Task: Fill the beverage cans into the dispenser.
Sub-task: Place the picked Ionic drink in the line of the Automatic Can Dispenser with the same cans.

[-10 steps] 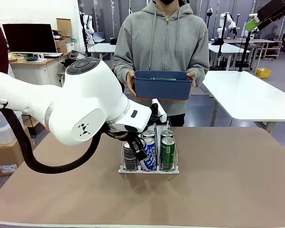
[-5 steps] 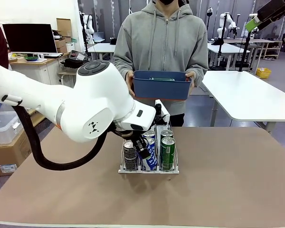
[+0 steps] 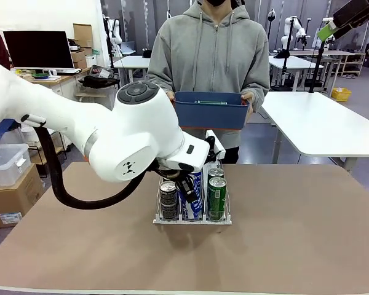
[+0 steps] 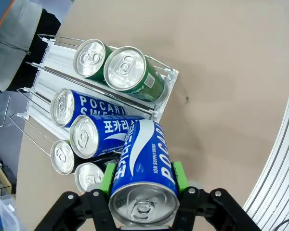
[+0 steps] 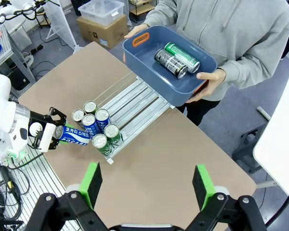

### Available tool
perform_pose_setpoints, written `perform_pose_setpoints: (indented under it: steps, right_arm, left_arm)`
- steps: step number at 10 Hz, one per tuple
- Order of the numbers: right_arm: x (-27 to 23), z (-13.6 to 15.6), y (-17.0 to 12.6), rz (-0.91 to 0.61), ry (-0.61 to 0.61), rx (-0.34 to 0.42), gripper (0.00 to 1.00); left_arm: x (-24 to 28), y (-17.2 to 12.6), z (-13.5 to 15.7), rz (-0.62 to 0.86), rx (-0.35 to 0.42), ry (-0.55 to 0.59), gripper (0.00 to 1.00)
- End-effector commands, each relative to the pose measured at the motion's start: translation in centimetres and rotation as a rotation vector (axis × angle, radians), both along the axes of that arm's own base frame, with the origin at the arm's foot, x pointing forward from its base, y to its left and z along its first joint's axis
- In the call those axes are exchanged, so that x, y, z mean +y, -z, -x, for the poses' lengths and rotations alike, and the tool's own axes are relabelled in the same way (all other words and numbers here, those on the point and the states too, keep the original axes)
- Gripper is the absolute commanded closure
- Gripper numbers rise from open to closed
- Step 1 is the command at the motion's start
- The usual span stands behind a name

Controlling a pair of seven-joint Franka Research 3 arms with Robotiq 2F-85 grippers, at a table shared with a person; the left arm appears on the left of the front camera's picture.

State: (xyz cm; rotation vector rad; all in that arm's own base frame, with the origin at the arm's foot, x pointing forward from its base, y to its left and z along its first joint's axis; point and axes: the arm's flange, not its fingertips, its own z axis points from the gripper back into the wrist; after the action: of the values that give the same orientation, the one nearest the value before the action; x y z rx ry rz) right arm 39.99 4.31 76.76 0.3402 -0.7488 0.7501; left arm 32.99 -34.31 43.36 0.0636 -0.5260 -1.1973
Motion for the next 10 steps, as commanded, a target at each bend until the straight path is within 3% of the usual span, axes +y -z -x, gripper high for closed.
perform_pose_setpoints:
  steps: [1,10]
  right_arm:
    - [0.0,0.0,0.1,-0.005,0.005,-0.005,0.0]
    - [0.0,0.0,0.1,-0.005,0.005,-0.005,0.0]
  left_arm:
    - [-0.7,0.2,-2.3,-0.001,-0.043,-0.034,0.43]
    - [0.8,-0.4,-3.7,-0.059,-0.041,-0.092,0.43]
